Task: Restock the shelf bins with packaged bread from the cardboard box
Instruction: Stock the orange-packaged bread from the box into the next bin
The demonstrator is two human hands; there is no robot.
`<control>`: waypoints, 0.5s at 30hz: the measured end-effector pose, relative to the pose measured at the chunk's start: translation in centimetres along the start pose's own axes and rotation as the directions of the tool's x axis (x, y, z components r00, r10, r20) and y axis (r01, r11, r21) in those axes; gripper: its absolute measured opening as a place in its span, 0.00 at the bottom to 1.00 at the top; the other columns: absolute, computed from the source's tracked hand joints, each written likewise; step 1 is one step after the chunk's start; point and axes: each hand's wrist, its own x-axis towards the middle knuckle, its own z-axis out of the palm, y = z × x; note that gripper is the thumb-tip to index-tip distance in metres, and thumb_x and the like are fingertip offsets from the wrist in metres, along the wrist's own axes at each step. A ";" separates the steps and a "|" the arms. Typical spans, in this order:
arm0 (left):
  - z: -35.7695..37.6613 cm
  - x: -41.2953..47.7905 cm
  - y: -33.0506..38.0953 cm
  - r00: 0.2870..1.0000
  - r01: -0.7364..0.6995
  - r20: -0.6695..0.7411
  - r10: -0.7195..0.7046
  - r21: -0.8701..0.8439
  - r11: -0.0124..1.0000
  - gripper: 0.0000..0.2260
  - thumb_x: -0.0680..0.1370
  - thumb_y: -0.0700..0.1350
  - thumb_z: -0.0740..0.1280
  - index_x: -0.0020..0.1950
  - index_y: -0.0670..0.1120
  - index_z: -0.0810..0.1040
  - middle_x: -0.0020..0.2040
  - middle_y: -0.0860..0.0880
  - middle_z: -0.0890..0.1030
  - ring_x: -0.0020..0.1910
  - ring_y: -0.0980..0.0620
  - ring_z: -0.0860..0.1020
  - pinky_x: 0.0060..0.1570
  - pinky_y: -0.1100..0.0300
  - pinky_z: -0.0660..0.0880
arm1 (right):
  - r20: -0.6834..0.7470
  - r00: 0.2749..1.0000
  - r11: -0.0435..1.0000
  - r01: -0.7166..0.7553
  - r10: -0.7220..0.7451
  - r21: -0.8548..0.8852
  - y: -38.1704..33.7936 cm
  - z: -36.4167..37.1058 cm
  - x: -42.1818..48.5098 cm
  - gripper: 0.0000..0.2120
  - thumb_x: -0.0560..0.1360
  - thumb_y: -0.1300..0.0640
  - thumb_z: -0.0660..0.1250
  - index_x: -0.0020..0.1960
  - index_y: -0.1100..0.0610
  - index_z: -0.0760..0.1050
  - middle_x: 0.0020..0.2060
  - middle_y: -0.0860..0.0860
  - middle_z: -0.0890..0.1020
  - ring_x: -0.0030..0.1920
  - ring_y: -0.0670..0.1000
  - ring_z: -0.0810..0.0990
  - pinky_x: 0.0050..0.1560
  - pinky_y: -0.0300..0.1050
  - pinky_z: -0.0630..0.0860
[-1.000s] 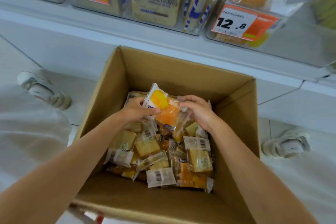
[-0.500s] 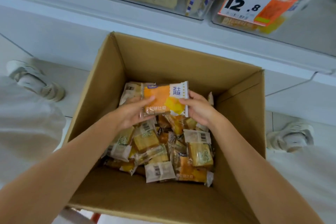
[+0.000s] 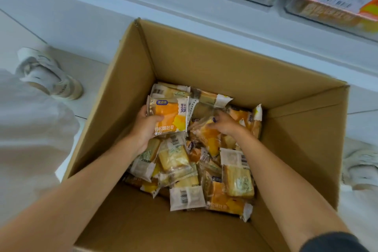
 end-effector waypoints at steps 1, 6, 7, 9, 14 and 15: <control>0.0 0.0 0.0 1.000 0.004 -0.008 -0.004 0.002 1.000 0.16 0.79 0.36 0.65 0.64 0.51 0.72 0.60 0.44 0.81 0.57 0.44 0.80 0.56 0.48 0.77 | 0.011 1.000 0.999 0.011 -0.011 -0.036 0.0 0.2 0.2 0.25 0.74 0.59 0.73 0.69 0.59 0.71 0.63 0.49 0.74 0.67 0.51 0.71 0.58 0.43 0.70; 0.4 -0.2 0.1 0.999 -0.030 -0.025 0.030 0.017 0.999 0.14 0.80 0.36 0.64 0.62 0.50 0.73 0.58 0.45 0.81 0.55 0.46 0.80 0.48 0.54 0.77 | 0.022 0.995 0.994 0.099 -0.098 -0.040 -0.6 0.4 -1.0 0.15 0.73 0.53 0.74 0.51 0.62 0.74 0.49 0.56 0.78 0.53 0.55 0.78 0.52 0.49 0.73; 0.6 -0.3 0.2 0.998 -0.046 -0.031 0.047 0.030 0.999 0.13 0.80 0.36 0.64 0.61 0.51 0.73 0.58 0.45 0.81 0.55 0.46 0.80 0.50 0.53 0.77 | -0.011 0.992 0.991 0.128 -0.128 0.028 -1.2 -0.1 -2.0 0.14 0.73 0.52 0.74 0.50 0.59 0.74 0.48 0.52 0.78 0.51 0.52 0.78 0.51 0.48 0.73; 0.8 -0.4 0.4 0.997 -0.074 -0.036 0.075 0.042 0.996 0.13 0.80 0.36 0.63 0.61 0.51 0.73 0.59 0.45 0.81 0.56 0.46 0.79 0.53 0.53 0.76 | -0.134 0.979 0.967 0.176 -0.153 0.182 -3.2 -1.6 -4.3 0.11 0.73 0.50 0.73 0.52 0.52 0.77 0.52 0.49 0.81 0.52 0.50 0.80 0.53 0.48 0.77; 1.5 -2.8 2.2 0.997 -0.043 0.068 0.046 -0.049 0.998 0.17 0.81 0.37 0.63 0.67 0.52 0.71 0.57 0.45 0.82 0.52 0.45 0.81 0.57 0.48 0.77 | -0.218 0.965 0.763 0.249 -0.144 0.596 -7.7 -4.7 -10.2 0.15 0.76 0.57 0.71 0.61 0.58 0.75 0.53 0.56 0.83 0.47 0.54 0.84 0.45 0.48 0.82; 1.6 -3.4 2.7 0.994 -0.031 0.102 0.039 -0.078 0.996 0.17 0.81 0.37 0.62 0.67 0.51 0.71 0.56 0.45 0.83 0.52 0.44 0.81 0.60 0.46 0.76 | -0.194 0.967 0.743 0.249 -0.163 0.621 -8.3 -4.9 -11.4 0.14 0.76 0.58 0.70 0.60 0.59 0.76 0.53 0.57 0.84 0.47 0.54 0.85 0.45 0.47 0.82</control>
